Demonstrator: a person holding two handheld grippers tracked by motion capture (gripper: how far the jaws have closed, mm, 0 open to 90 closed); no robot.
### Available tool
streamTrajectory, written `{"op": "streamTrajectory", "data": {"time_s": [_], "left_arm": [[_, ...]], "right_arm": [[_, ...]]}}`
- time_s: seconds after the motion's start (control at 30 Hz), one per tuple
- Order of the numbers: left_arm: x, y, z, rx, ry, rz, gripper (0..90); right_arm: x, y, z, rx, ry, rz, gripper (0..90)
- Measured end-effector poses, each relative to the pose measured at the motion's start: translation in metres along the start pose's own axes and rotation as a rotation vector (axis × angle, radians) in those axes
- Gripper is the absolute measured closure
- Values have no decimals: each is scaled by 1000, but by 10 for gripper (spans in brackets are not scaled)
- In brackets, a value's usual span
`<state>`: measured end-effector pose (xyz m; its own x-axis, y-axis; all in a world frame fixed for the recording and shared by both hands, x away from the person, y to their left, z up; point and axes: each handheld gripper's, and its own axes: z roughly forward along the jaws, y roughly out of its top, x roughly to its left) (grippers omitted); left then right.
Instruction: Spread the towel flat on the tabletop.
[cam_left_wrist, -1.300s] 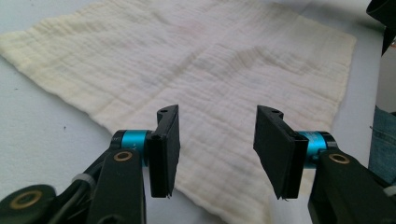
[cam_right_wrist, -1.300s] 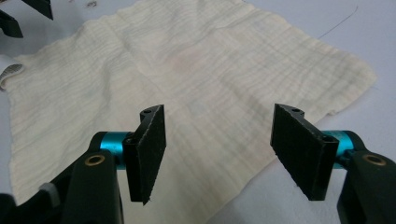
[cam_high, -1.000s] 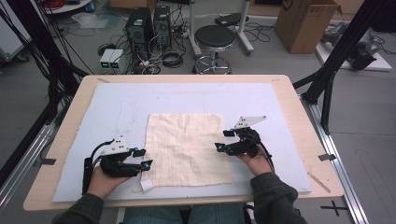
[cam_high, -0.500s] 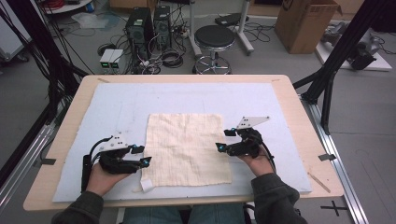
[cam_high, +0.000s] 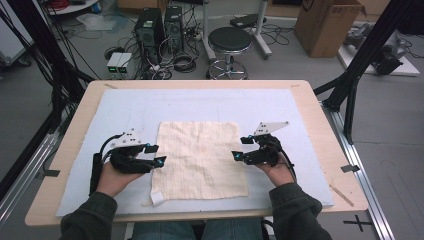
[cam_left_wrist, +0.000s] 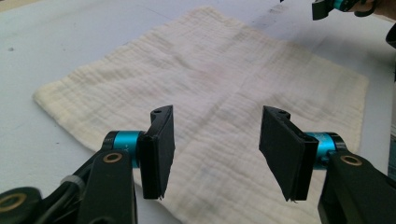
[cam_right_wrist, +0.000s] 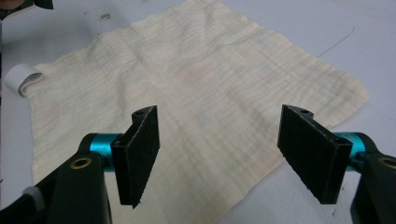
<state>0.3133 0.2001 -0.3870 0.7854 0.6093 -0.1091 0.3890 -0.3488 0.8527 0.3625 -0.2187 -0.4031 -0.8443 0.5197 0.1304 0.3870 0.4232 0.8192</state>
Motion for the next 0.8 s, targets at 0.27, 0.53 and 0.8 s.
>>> {"op": "streamTrajectory", "data": {"time_s": [0.27, 0.53, 0.8], "left_arm": [[9, 17, 0, -11, 5, 4, 459], [17, 26, 1, -17, 2, -5, 463], [21, 36, 3, -18, 3, 1, 465]], "right_arm": [[-2, 11, -1, 17, -5, -11, 291], [-6, 26, 0, 20, -2, -32, 291], [-15, 36, 4, 24, 3, -21, 291]]}}
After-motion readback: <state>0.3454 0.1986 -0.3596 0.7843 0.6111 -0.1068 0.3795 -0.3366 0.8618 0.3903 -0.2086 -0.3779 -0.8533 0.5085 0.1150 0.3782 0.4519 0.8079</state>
